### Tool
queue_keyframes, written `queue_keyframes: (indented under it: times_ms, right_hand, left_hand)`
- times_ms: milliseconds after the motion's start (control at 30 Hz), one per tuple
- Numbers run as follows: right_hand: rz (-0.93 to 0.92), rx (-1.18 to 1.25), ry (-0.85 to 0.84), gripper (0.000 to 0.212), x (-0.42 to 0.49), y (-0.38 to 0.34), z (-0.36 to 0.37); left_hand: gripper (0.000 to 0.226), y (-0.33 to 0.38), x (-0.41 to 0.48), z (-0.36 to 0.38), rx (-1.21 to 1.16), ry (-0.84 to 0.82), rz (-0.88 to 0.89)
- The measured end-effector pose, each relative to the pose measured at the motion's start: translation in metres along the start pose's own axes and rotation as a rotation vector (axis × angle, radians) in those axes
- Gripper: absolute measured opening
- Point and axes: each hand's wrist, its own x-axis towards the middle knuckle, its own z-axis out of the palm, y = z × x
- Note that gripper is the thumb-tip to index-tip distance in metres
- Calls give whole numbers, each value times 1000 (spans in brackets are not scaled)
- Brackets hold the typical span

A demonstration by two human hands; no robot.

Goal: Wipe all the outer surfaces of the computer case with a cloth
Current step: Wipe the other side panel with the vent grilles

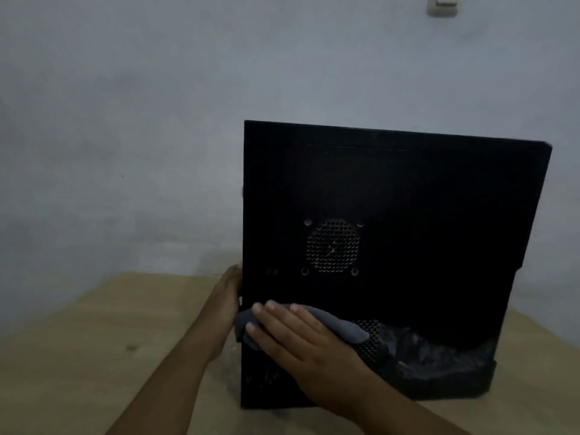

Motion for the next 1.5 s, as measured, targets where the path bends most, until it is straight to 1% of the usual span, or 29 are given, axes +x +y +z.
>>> queue_keyframes:
  times_ms: [67,100,167,200,233,333,367,400,467,533,567,667,767,833,933,1067,1167,1233,1300,1400,1433,1500]
  right_hand:
    - [-110,-54,-84,60,-13,5,-4]
    - [-162,-69,-108,60,-15,7,-8]
    - [-224,-84,-79,54,-13,19,-16]
    - [-212,-60,-40,50,-8,25,-19]
    - [-129,-16,19,49,0,33,-25]
    - [289,141,306,59,35,46,-41]
    - [382,151,372,57,46,44,-44]
    - [429,148,412,54,54,40,-44]
    - [432,133,436,54,59,29,-36]
    - [346,125,418,56,51,20,-23]
    - [277,130,382,56,45,16,-17]
    - [66,151,228,47,22,5,-2]
    - [-80,146,88,48,2,3,6]
    - [-150,136,50,48,-3,5,9]
    - [-239,111,2,49,-9,3,16]
    - [-331,70,-63,48,-16,1,20]
    - [-367,17,-76,46,-12,3,7]
    - [-278,97,-32,46,-4,8,-5]
    - [-121,191,71,48,8,14,-13]
    - [109,239,205,61,23,14,-21]
    - [146,239,221,63,25,12,-21]
    - [156,239,215,61,23,6,-16]
  left_hand:
    - [42,5,-7,0,64,-71,74]
    - [42,5,-9,-3,76,-79,90]
    - [41,5,-7,-3,98,-97,110]
    - [39,3,-7,-5,103,-96,109]
    - [38,3,-7,-5,115,-106,111]
    - [34,-1,-8,-3,110,-115,161]
    - [33,-1,-10,-2,77,-110,179]
    - [32,-1,-12,-1,48,-105,195]
    - [29,-1,-15,2,7,-88,213]
    - [26,-3,-15,0,-17,-62,235]
    - [24,-2,-14,-1,-19,-60,237]
    - [26,-6,-10,-1,-41,-31,203]
    - [28,-7,-6,3,-45,-3,208]
    - [27,-7,-7,5,-39,25,238]
    - [25,-10,-9,3,-39,7,271]
    - [27,-7,-15,4,-39,-22,250]
    - [27,-2,-24,5,-30,5,227]
    - [26,-6,-27,5,-31,43,211]
    - [24,-17,-32,4,-87,87,181]
    - [24,-35,-44,8,-208,111,125]
    - [25,-40,-48,10,-244,113,92]
    - [28,-49,-50,11,-306,118,34]
